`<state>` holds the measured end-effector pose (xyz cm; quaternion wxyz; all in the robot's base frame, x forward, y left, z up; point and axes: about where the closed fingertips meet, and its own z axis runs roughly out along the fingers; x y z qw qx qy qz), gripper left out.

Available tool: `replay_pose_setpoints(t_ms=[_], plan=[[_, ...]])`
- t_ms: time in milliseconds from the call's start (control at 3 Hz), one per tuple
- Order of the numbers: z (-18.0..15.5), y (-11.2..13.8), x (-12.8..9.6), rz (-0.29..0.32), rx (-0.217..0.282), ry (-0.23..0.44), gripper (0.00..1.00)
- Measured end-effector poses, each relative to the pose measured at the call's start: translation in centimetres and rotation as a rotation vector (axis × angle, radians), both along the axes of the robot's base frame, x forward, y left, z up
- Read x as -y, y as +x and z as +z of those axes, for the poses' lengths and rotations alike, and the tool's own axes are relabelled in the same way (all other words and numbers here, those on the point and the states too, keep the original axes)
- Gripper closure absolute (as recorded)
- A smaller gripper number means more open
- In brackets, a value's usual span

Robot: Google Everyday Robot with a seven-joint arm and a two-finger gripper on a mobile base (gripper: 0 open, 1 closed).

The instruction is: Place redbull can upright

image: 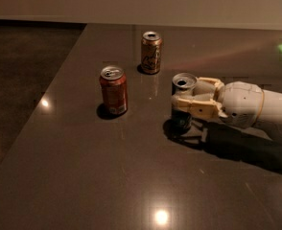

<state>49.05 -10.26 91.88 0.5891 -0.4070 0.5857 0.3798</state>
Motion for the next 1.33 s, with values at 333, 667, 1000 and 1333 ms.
replay_pose_setpoints(t_ms=[333,667,1000,1333], plan=[[-0.28,0.15,0.37,0.002,0.009,0.009,0.34],[-0.17,0.11,0.09,0.006,0.01,0.008,0.11],[-0.1,0.09,-0.12,0.01,0.011,0.008,0.0],[-0.1,0.09,-0.13,0.01,0.011,0.008,0.0]])
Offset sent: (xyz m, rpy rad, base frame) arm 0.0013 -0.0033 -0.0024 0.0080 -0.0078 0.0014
